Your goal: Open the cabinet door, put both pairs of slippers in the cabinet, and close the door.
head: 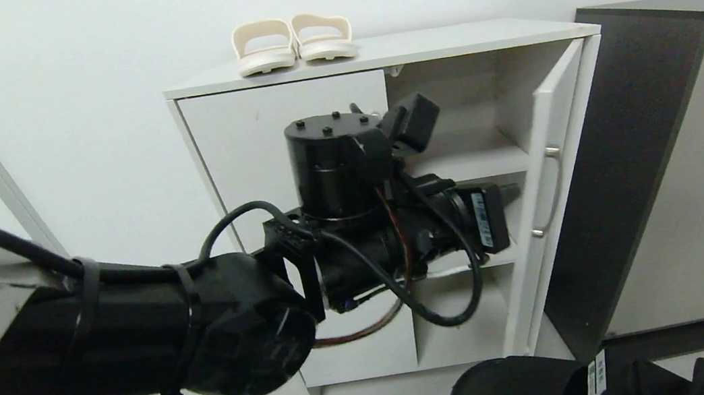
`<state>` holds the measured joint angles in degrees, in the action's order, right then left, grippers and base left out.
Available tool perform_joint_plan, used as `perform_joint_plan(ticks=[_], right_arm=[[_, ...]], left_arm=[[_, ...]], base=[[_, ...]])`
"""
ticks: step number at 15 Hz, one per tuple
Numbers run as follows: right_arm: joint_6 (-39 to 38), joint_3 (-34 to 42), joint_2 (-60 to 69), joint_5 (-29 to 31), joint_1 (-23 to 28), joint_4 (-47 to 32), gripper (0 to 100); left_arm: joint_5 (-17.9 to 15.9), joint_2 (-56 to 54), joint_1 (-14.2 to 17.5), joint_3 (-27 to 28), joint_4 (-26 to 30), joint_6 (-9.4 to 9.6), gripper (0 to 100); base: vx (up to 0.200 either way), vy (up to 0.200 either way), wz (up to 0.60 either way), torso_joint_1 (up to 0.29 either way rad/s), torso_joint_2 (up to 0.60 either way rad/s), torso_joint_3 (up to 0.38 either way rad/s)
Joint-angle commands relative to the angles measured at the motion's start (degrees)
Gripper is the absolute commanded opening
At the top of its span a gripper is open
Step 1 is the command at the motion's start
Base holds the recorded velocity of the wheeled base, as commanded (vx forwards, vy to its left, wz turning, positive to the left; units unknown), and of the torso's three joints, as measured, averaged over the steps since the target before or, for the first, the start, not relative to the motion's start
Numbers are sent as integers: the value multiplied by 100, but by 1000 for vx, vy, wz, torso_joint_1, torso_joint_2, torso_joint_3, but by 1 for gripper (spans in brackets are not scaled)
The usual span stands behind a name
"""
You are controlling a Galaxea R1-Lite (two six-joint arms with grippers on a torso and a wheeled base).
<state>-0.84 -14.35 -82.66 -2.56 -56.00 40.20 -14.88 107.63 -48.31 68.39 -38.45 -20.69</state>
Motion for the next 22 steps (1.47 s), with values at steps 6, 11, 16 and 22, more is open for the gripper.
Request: perform_joint_plan(ticks=[6, 11, 16, 22], right_arm=[[-39, -332, -364, 159, 336, 40, 0], [-1041, -2538, -2052, 3218, 740, 146, 0], [-1269, -3601, -3168, 4492, 1056, 339, 0], [-1261, -3267, -3361, 4642, 1083, 761, 0]], left_arm=[[557, -664, 586, -423, -22, 12, 0], [2833, -3820, 1860, -2664, 496, 1295, 0], [3862, -6931, 2766, -3156, 3265, 2042, 0], [4002, -9937, 5200, -5107, 4109, 2051, 0]], base=[[0, 0, 0, 0, 0, 0], [0, 0, 0, 0, 0, 0], [0, 0, 0, 0, 0, 0], [0, 0, 0, 0, 0, 0]])
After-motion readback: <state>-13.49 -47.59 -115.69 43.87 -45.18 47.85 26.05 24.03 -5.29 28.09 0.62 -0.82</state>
